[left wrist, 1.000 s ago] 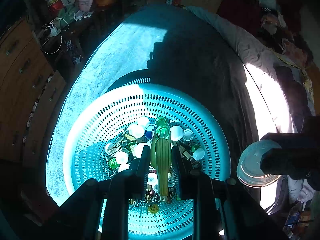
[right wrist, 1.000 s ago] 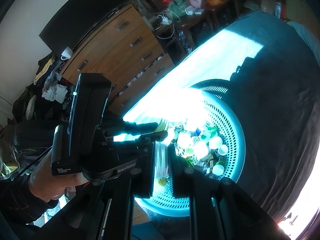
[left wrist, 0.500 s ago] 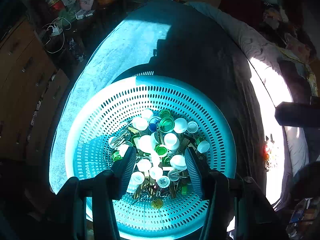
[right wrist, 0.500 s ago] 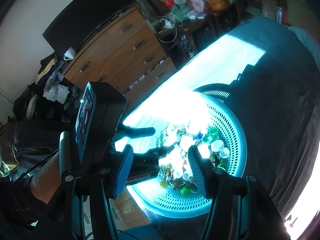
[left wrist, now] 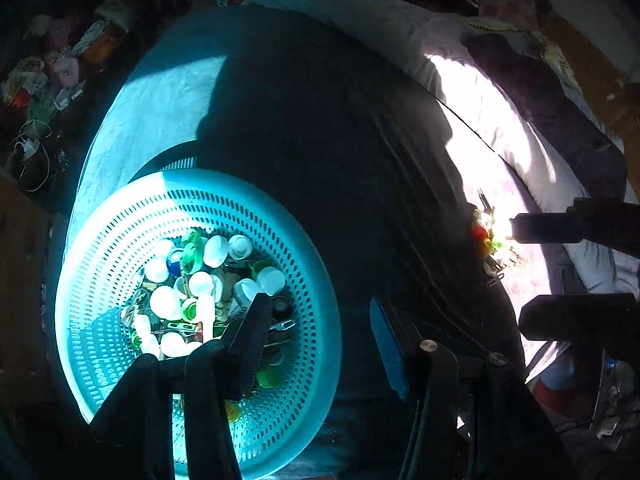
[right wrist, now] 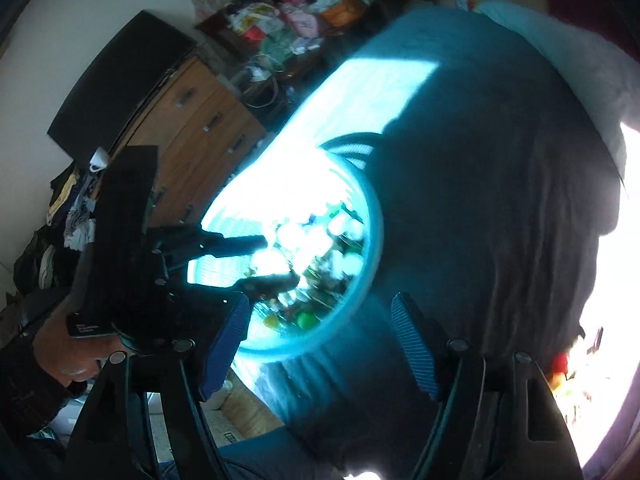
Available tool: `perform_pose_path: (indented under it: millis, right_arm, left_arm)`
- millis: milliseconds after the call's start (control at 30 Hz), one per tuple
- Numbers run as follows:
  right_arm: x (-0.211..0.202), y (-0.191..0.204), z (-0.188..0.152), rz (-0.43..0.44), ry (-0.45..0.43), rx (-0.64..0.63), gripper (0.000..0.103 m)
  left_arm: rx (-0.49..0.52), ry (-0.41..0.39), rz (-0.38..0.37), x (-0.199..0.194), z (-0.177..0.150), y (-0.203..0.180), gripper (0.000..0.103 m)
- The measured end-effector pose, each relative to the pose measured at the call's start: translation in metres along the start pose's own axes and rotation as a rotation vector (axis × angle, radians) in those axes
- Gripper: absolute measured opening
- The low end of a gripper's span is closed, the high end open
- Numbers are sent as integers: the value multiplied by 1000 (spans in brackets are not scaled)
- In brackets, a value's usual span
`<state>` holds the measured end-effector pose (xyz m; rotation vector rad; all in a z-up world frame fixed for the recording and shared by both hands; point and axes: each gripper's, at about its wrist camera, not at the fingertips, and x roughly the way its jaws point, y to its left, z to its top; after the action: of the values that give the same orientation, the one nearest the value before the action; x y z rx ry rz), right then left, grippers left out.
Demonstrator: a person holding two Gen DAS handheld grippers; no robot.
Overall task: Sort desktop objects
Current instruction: 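Move both tools back to the cap pile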
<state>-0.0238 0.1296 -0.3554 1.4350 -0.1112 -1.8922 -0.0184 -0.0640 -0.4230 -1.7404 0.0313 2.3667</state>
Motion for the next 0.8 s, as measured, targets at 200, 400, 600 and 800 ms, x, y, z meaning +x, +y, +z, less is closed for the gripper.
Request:
perform_pose_path:
  millis: [200, 400, 600, 800]
  right_arm:
    - [-54, -126, -116, -169, -28, 233, 72]
    - [-80, -222, -213, -209, 28, 435, 72]
    - [-84, -274, -255, -188, 25, 525, 72]
    - [-75, -294, -257, -151, 41, 509, 60]
  left_arm:
    - [179, 71, -140, 86, 12, -137, 52]
    - [151, 63, -224, 172, 27, -211, 52]
    - [119, 48, -252, 216, 35, -236, 52]
    - [85, 54, -207, 243, 35, -247, 51]
